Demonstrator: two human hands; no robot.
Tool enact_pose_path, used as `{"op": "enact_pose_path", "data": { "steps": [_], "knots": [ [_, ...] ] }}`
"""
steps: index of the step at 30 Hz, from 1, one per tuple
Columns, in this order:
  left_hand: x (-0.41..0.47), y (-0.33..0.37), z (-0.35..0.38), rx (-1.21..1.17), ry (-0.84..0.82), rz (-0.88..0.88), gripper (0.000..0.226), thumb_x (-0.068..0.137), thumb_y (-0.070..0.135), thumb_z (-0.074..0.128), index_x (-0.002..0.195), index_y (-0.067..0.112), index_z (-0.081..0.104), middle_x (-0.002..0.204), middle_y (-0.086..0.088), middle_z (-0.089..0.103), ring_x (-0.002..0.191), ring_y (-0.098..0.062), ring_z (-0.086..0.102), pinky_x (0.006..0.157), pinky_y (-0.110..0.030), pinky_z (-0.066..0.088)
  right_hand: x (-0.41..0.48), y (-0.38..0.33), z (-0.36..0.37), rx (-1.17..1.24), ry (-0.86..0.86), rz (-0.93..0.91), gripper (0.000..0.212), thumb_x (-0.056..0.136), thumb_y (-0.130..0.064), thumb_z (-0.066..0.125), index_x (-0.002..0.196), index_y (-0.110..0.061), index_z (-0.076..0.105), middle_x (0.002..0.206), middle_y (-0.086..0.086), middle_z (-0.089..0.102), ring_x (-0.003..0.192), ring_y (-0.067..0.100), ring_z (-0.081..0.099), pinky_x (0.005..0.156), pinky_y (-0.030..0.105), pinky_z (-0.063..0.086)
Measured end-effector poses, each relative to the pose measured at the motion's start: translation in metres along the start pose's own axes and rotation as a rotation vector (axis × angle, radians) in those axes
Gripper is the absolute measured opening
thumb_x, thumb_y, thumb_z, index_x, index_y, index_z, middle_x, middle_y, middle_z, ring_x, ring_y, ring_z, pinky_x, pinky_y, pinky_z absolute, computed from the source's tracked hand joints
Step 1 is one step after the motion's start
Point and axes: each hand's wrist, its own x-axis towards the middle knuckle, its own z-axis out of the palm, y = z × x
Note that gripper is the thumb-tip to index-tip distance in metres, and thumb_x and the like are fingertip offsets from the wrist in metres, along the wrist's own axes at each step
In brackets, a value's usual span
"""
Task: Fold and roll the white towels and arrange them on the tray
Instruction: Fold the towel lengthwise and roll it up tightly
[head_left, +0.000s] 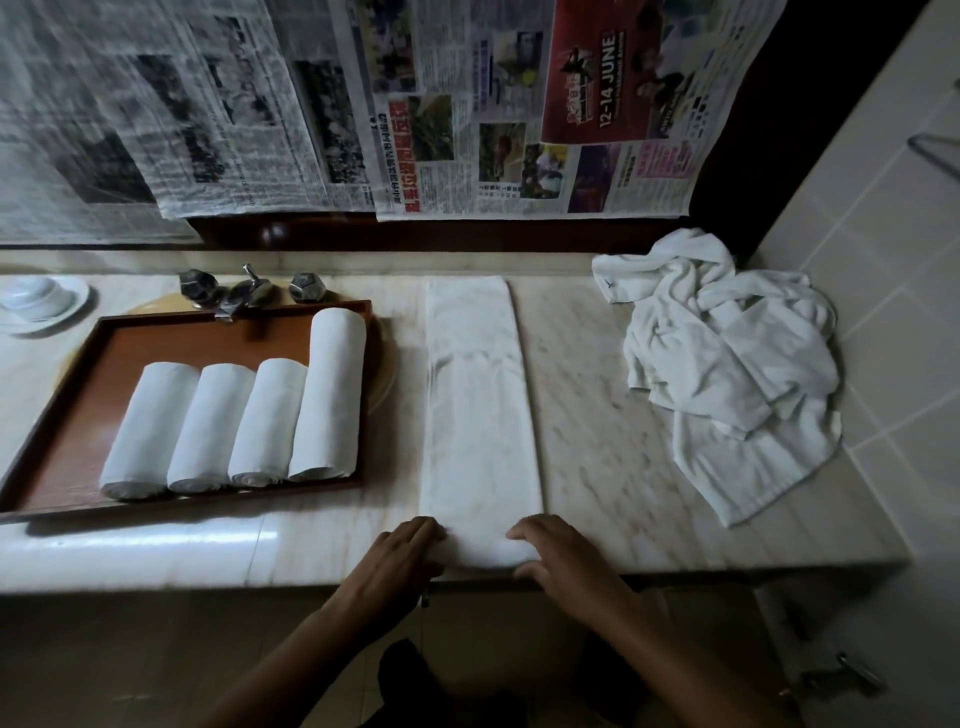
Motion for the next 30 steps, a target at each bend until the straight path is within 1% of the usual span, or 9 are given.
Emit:
{"op": "enact_pose_path", "data": {
  "steps": [3, 7, 9, 12, 15, 18, 22, 26, 30],
  "knots": [
    [-0.006, -0.002, 0.000, -0.111, 0.044, -0.049, 0.036, 0.090, 0.032, 0.073, 0.123, 0.022, 0.063, 0.117, 0.011, 0.050, 0.097, -0.010, 0.059, 0.083, -0.025, 0.049, -0.005, 0.005, -0.001, 0.040, 0.026, 0.006, 0.043, 0.086, -0.031, 0.079, 0.127, -0.025, 0.068, 0.125, -0.010, 0.052, 0.117, 0.005, 0.051, 0.099, 0.016, 0.042],
    [-0.008, -0.004, -0.001, -0.173, 0.074, -0.135, 0.035, 0.090, 0.032, 0.076, 0.124, 0.030, 0.067, 0.111, 0.016, 0.049, 0.096, 0.002, 0.053, 0.083, -0.013, 0.045, -0.006, 0.007, -0.006, 0.075, 0.023, 0.065, 0.043, 0.090, -0.031, 0.076, 0.133, -0.028, 0.068, 0.121, -0.013, 0.052, 0.116, 0.007, 0.047, 0.100, 0.011, 0.036],
    [-0.007, -0.001, -0.005, -0.242, 0.063, -0.189, 0.033, 0.090, 0.029, 0.077, 0.121, 0.036, 0.067, 0.109, 0.018, 0.052, 0.092, 0.006, 0.056, 0.080, -0.007, 0.041, -0.005, 0.005, -0.008, 0.102, 0.023, 0.080, 0.041, 0.094, -0.029, 0.073, 0.134, -0.029, 0.067, 0.120, -0.016, 0.055, 0.115, 0.007, 0.049, 0.102, 0.019, 0.040],
    [-0.007, 0.006, -0.010, -0.371, 0.111, -0.285, 0.030, 0.091, 0.027, 0.078, 0.111, 0.044, 0.064, 0.109, 0.016, 0.059, 0.089, 0.000, 0.063, 0.073, -0.013, 0.046, -0.007, 0.003, -0.012, 0.181, 0.058, 0.168, 0.033, 0.097, -0.032, 0.069, 0.128, -0.039, 0.061, 0.119, -0.020, 0.055, 0.105, 0.000, 0.054, 0.099, 0.027, 0.047],
    [-0.006, 0.013, -0.013, -0.474, 0.162, -0.391, 0.019, 0.091, 0.027, 0.077, 0.102, 0.037, 0.064, 0.104, 0.013, 0.067, 0.079, -0.008, 0.065, 0.066, -0.018, 0.050, -0.005, 0.004, -0.009, 0.177, 0.135, 0.162, 0.017, 0.097, -0.034, 0.069, 0.113, -0.033, 0.064, 0.106, -0.022, 0.058, 0.099, 0.004, 0.056, 0.094, 0.037, 0.050],
    [-0.003, 0.015, -0.013, -0.500, 0.165, -0.452, 0.014, 0.090, 0.028, 0.076, 0.097, 0.034, 0.066, 0.098, 0.007, 0.070, 0.075, -0.007, 0.066, 0.064, -0.020, 0.051, -0.002, 0.006, 0.004, 0.094, 0.302, 0.077, 0.015, 0.093, -0.031, 0.070, 0.108, -0.028, 0.069, 0.109, -0.015, 0.062, 0.104, 0.012, 0.056, 0.088, 0.041, 0.053],
    [0.000, 0.016, -0.015, -0.513, 0.174, -0.488, 0.012, 0.087, 0.030, 0.079, 0.093, 0.032, 0.069, 0.091, 0.005, 0.072, 0.073, -0.006, 0.068, 0.064, -0.018, 0.050, -0.012, -0.015, 0.024, -0.179, 0.441, -0.080, 0.032, 0.090, -0.011, 0.069, 0.119, -0.022, 0.071, 0.126, 0.000, 0.063, 0.117, 0.023, 0.057, 0.097, 0.039, 0.051],
    [0.004, 0.017, -0.020, -0.512, 0.183, -0.508, 0.010, 0.086, 0.032, 0.080, 0.091, 0.033, 0.072, 0.090, 0.007, 0.073, 0.074, -0.001, 0.066, 0.063, -0.011, 0.046, -0.020, -0.019, 0.047, -0.344, 0.405, -0.132, 0.050, 0.090, -0.009, 0.060, 0.140, -0.018, 0.061, 0.143, 0.009, 0.057, 0.135, 0.033, 0.051, 0.116, 0.051, 0.033],
    [0.003, 0.020, -0.015, -0.414, 0.238, -0.505, 0.013, 0.090, 0.037, 0.077, 0.100, 0.030, 0.073, 0.102, 0.006, 0.070, 0.079, -0.001, 0.065, 0.066, -0.008, 0.043, -0.018, -0.016, 0.052, -0.383, 0.325, -0.095, 0.068, 0.087, -0.006, 0.062, 0.152, -0.017, 0.047, 0.158, 0.011, 0.044, 0.150, 0.036, 0.034, 0.120, 0.056, 0.025]
  ]
}}
